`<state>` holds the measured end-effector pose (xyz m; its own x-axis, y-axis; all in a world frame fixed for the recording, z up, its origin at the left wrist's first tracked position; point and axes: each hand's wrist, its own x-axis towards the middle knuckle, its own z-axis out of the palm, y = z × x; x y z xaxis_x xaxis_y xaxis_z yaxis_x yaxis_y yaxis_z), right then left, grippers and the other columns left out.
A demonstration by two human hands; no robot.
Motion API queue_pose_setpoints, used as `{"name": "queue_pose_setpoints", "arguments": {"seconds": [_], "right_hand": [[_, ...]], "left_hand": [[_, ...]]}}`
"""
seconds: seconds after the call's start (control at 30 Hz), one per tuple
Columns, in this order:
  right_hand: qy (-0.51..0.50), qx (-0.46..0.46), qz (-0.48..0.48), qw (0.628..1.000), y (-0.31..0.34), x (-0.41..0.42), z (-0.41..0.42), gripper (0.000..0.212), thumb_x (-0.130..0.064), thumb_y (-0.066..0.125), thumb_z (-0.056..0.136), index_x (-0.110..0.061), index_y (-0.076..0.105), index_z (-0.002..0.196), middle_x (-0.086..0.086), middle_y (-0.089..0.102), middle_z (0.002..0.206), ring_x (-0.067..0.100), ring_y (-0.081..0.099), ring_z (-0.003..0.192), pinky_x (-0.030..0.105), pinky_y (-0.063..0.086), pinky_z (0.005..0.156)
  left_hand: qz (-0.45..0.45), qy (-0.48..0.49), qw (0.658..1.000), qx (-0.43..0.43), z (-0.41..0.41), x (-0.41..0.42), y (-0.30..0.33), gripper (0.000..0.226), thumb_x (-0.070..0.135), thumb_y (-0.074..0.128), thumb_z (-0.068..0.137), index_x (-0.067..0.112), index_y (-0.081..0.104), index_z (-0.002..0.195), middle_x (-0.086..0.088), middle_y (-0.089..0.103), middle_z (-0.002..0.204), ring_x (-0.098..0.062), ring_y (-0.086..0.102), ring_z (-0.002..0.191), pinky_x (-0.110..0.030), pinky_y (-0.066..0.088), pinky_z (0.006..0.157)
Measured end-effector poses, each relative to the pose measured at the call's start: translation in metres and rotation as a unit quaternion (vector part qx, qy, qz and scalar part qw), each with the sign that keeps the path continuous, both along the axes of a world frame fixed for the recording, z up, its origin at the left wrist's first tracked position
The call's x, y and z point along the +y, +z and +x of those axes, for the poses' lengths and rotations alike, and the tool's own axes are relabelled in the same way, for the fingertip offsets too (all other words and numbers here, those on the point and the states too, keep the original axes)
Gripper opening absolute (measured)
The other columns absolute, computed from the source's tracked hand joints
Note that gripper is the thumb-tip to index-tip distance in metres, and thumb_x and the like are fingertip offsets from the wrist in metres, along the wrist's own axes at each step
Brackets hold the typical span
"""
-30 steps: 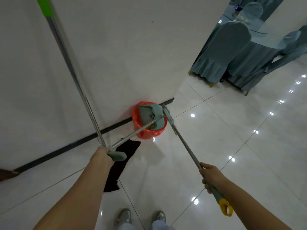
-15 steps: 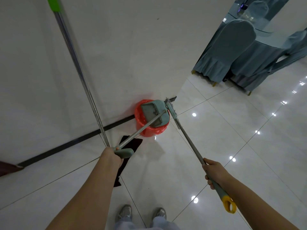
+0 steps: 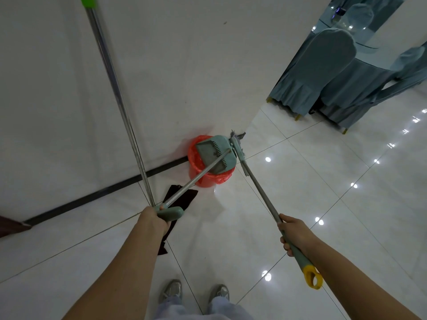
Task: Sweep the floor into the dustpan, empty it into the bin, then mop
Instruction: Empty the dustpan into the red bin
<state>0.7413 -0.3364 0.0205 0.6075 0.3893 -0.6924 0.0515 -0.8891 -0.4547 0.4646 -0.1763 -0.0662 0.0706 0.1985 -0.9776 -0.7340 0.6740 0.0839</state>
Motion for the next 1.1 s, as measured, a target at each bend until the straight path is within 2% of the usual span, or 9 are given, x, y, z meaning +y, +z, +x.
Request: {"name": "queue_pose_setpoints", "arguments": {"seconds": [0.13,0.27,0.37,0.47,0.6,0.73,0.87,0.97,1.1], "right_hand": [[-0.009,-0.002,0.001,1.0,-0.001,-0.002,0.0,0.047,-0.013,0.038,0.101,-0.023,0.035,0.147,0.014,0.051,0.069,0.017,0.044,0.048,0.02,0.042,0.039],[-0.014,0.004,0.016,1.0,0.002,-0.009,0.001,0.046,-0.013,0.037,0.102,-0.021,0.036,0.147,0.014,0.051,0.07,0.018,0.045,0.048,0.022,0.043,0.041],[-0.023,0.002,0.023,0.999,0.005,-0.018,0.003,0.046,-0.013,0.038,0.101,-0.021,0.037,0.146,0.014,0.051,0.07,0.018,0.045,0.049,0.022,0.043,0.041],[-0.032,0.001,0.032,0.999,0.008,-0.033,0.008,0.045,-0.012,0.038,0.101,-0.021,0.039,0.145,0.014,0.052,0.07,0.018,0.045,0.05,0.022,0.043,0.042],[-0.053,0.001,0.048,0.997,0.01,-0.063,0.015,0.043,-0.012,0.039,0.101,-0.02,0.041,0.143,0.015,0.052,0.072,0.019,0.046,0.051,0.024,0.044,0.043],[-0.062,0.001,0.062,0.996,0.011,-0.105,0.029,0.042,-0.012,0.039,0.101,-0.018,0.043,0.142,0.015,0.051,0.072,0.019,0.046,0.052,0.023,0.043,0.042],[-0.061,0.015,0.084,0.994,0.015,-0.158,0.043,0.036,-0.012,0.038,0.101,-0.016,0.046,0.136,0.014,0.05,0.072,0.019,0.045,0.052,0.025,0.042,0.043],[-0.065,0.041,0.107,0.991,0.015,-0.197,0.049,0.029,-0.013,0.037,0.101,-0.018,0.048,0.128,0.012,0.048,0.069,0.018,0.044,0.05,0.025,0.041,0.043],[-0.108,0.093,0.124,0.982,0.014,-0.246,0.062,0.021,-0.013,0.038,0.099,-0.023,0.049,0.114,0.012,0.048,0.068,0.018,0.043,0.048,0.024,0.038,0.043]], "left_hand": [[0.003,-0.013,1.0,-0.006,-0.002,-0.006,0.004,0.005,0.007,0.047,0.095,0.004,0.048,0.091,-0.008,0.048,0.076,-0.015,0.05,0.064,-0.029,0.049,0.063],[0.024,-0.041,0.999,0.014,0.002,-0.013,0.017,0.021,0.005,0.049,0.093,0.006,0.044,0.073,-0.007,0.046,0.075,-0.014,0.048,0.062,-0.028,0.047,0.058],[0.049,-0.084,0.994,0.057,0.009,-0.015,0.025,0.021,0.009,0.05,0.093,0.006,0.044,0.073,-0.007,0.048,0.077,-0.012,0.05,0.064,-0.026,0.047,0.063],[0.076,-0.084,0.987,0.111,0.019,-0.02,0.035,0.011,0.015,0.059,0.087,0.007,0.051,0.083,-0.006,0.056,0.087,-0.013,0.056,0.068,-0.028,0.053,0.067],[0.136,-0.097,0.96,0.226,0.044,-0.038,0.062,0.03,0.034,0.062,0.089,0.009,0.05,0.078,-0.005,0.053,0.069,-0.015,0.053,0.061,-0.033,0.05,0.072],[0.274,-0.148,0.894,0.321,0.077,-0.072,0.09,0.035,0.039,0.055,0.093,0.011,0.053,0.073,-0.003,0.057,0.066,-0.014,0.055,0.055,-0.026,0.044,0.052],[0.369,-0.198,0.817,0.396,0.107,-0.116,0.103,0.038,0.05,0.056,0.087,0.013,0.062,0.08,-0.007,0.068,0.079,-0.025,0.068,0.073,-0.042,0.058,0.072],[0.431,-0.264,0.738,0.447,0.124,-0.157,0.112,0.037,0.053,0.054,0.086,0.018,0.061,0.075,-0.002,0.065,0.075,-0.025,0.067,0.07,-0.044,0.058,0.07],[0.486,-0.329,0.641,0.495,0.14,-0.212,0.115,0.031,0.049,0.055,0.087,0.02,0.064,0.079,0.002,0.064,0.068,-0.023,0.064,0.066,-0.04,0.056,0.066]]}}
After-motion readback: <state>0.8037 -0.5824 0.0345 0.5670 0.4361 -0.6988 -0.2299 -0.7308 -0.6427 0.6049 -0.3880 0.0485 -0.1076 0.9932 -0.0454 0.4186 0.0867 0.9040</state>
